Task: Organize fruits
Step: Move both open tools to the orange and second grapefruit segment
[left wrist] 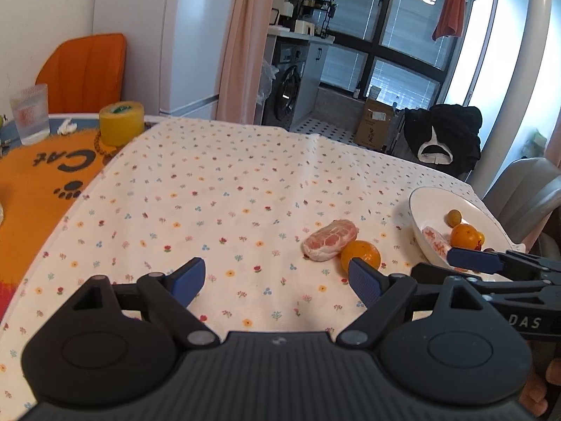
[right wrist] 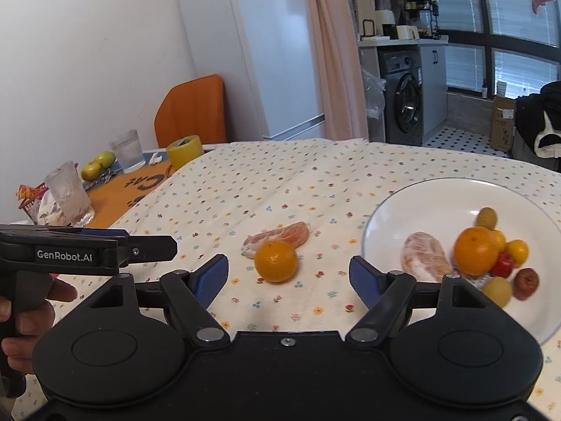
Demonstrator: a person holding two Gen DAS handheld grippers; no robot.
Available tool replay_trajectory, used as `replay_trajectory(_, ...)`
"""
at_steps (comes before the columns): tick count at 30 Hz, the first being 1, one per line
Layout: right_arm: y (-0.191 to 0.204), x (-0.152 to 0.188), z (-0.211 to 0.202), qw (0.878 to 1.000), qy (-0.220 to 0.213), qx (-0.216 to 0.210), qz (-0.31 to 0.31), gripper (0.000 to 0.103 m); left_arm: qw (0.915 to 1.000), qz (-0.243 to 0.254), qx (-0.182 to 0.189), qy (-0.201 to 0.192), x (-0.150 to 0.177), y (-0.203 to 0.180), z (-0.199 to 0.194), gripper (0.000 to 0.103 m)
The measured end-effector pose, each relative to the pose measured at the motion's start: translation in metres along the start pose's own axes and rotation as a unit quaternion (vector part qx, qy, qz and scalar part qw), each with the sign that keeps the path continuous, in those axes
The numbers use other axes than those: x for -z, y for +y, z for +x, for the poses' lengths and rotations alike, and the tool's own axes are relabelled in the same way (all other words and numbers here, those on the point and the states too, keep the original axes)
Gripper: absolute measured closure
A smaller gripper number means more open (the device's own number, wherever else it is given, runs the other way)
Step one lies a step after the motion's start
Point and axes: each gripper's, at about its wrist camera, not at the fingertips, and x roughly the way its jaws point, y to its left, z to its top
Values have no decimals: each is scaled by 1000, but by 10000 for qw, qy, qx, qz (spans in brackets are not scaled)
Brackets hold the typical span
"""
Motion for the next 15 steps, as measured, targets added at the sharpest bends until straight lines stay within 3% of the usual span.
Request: replay_trajectory(15,16,-10,42,9988,353,-142,-295,37,9996,-263,-134,22,-4,26,5,11)
